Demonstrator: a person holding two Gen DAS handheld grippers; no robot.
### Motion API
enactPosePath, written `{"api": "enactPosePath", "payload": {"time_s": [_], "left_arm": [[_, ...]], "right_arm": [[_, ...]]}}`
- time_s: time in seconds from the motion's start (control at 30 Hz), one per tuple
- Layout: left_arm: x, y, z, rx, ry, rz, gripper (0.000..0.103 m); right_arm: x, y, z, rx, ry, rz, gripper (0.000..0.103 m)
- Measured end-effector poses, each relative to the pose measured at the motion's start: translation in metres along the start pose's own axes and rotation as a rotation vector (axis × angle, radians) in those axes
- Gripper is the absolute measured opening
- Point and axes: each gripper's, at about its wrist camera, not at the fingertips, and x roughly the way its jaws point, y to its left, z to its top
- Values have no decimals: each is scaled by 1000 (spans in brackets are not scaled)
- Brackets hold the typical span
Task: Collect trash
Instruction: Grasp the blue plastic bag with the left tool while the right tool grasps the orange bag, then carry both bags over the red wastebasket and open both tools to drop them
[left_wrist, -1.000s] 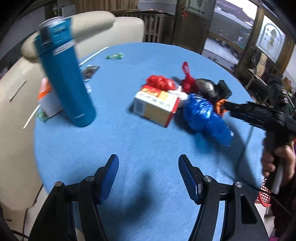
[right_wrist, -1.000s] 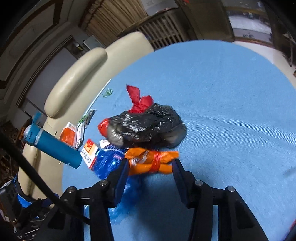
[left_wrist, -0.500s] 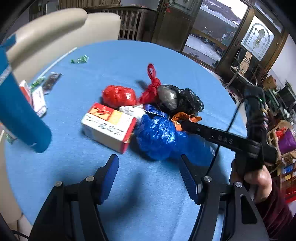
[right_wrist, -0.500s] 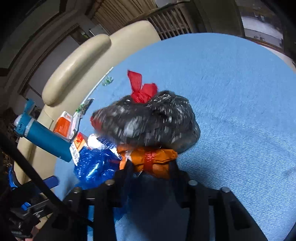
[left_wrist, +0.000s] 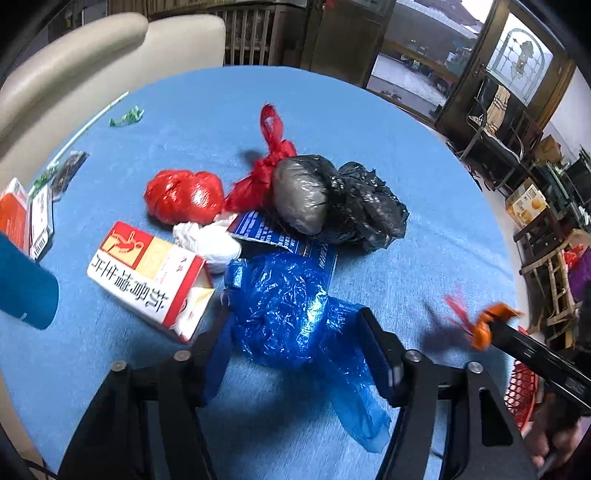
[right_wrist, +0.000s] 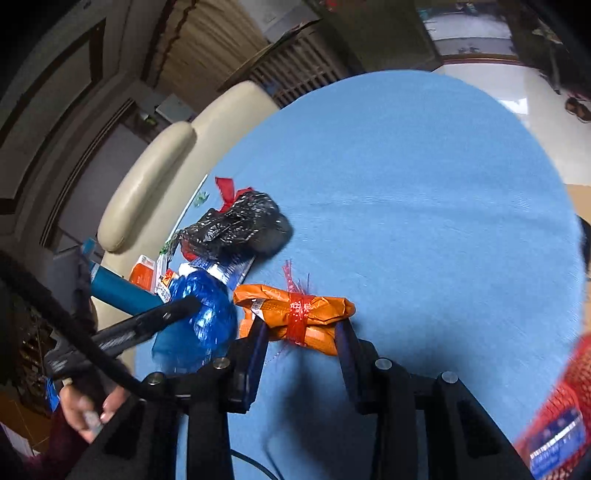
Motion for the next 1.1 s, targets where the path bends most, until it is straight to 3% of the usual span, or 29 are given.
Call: {"api": "enactPosePath", "payload": {"time_s": [0.03,0.23,0.5,0.73,1.1], "left_arm": [[-1,0,-1,8,-9,4,43],[-14,-14,-11,52,-44,-13,31],[-58,-37,-45,91,-98,-53,31],[-106,-83,-63,170,-183,-87,31],[-138,-174,-93,401,-218,-186,31]], "right_arm": [[-7,-3,-3,2,-7,-1,40],[-33,1,-19,-1,-48,-12,40],[-65,14,-32,-46,-96,-8,40],[-110,11,-51,-66,-149,-26,40],[-195,-14,-74,-80,-239,-116,40]]}}
